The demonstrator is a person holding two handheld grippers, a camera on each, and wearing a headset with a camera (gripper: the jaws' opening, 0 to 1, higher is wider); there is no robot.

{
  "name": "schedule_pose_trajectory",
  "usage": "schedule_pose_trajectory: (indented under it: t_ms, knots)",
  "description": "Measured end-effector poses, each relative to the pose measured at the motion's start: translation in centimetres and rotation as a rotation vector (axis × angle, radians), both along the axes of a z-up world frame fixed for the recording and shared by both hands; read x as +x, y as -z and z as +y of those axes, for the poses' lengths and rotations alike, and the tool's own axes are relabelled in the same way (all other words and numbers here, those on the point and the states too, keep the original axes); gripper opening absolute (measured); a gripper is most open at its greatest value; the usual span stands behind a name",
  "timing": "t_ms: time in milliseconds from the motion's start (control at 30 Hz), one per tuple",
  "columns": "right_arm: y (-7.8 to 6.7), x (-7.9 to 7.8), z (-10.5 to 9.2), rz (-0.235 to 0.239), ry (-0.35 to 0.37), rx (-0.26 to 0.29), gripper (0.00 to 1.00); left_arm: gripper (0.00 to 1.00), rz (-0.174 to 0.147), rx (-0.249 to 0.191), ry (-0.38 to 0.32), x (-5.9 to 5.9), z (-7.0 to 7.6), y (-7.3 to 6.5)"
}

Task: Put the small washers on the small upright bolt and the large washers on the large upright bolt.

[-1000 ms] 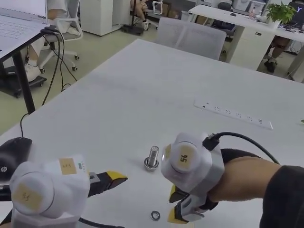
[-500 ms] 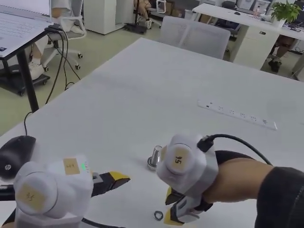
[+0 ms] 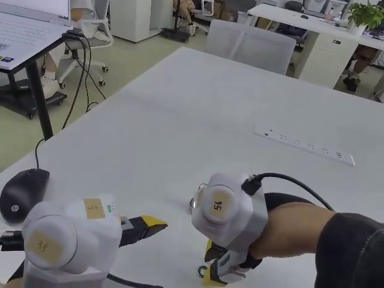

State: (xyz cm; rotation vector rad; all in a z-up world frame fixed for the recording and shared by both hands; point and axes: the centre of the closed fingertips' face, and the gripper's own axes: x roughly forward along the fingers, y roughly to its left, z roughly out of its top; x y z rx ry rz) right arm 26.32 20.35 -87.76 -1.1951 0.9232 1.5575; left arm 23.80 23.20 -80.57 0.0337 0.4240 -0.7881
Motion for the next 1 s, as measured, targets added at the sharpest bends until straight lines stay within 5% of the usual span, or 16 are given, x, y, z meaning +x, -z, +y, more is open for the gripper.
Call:
schedule_pose_trajectory:
  t_ms: [400, 1000]
  knots:
    - [0.08, -0.42, -0.11, -0.045, -0.053, -0.009, 0.2, 0.73, -0.004, -0.006, -0.006, -0.02, 0.0, 0.0]
    - [-0.05, -0.34, -0.22, -0.051, -0.075, -0.008, 0.14, 0.73, -0.005, -0.009, -0.01, -0.1, -0.06, -0.1]
